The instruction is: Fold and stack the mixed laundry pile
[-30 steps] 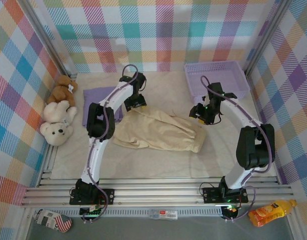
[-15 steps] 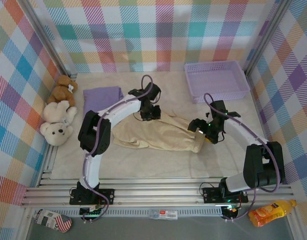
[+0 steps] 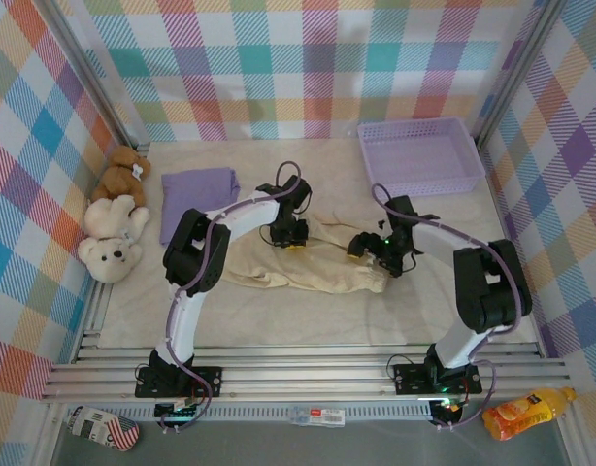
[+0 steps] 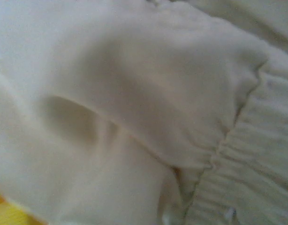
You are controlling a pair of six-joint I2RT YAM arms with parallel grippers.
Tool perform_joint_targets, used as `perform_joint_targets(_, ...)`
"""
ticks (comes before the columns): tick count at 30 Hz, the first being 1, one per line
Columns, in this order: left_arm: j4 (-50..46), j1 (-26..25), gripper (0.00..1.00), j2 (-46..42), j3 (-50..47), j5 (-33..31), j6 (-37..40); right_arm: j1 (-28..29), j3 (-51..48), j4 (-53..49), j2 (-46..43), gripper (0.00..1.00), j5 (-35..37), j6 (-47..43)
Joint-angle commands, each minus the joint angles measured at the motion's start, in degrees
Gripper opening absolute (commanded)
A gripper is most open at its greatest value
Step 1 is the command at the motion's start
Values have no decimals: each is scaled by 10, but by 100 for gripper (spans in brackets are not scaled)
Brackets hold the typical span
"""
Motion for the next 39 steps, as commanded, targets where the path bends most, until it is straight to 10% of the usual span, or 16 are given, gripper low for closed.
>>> perform_joint_targets(1, -10, 4, 17, 10, -53, -15, -8, 26, 42, 37, 27, 95, -30, 9)
perform_joint_targets(5, 9, 3, 17, 3, -88, -13, -28, 44, 80, 6, 54, 84, -13, 8)
perform_joint_targets(10, 11, -2, 17, 2, -94, -13, -42, 41, 106, -41, 70, 31, 24, -5)
perform_joint_targets(15, -1, -20, 17, 6, -66, 4, -63, 8, 132, -119, 22, 0, 94, -67)
perform_joint_targets(23, -23, -81, 22, 50, 112, 110, -139, -51, 199, -252, -10, 0, 258, -214)
perform_joint_targets(29, -100, -78, 64, 19, 175, 31, -147, -51, 261, -281, 11, 0, 301, -239)
perform_joint_targets(39, -40, -43, 34, -125, -124, -40, -74, -40, 321, -312, 14, 0, 207, -198)
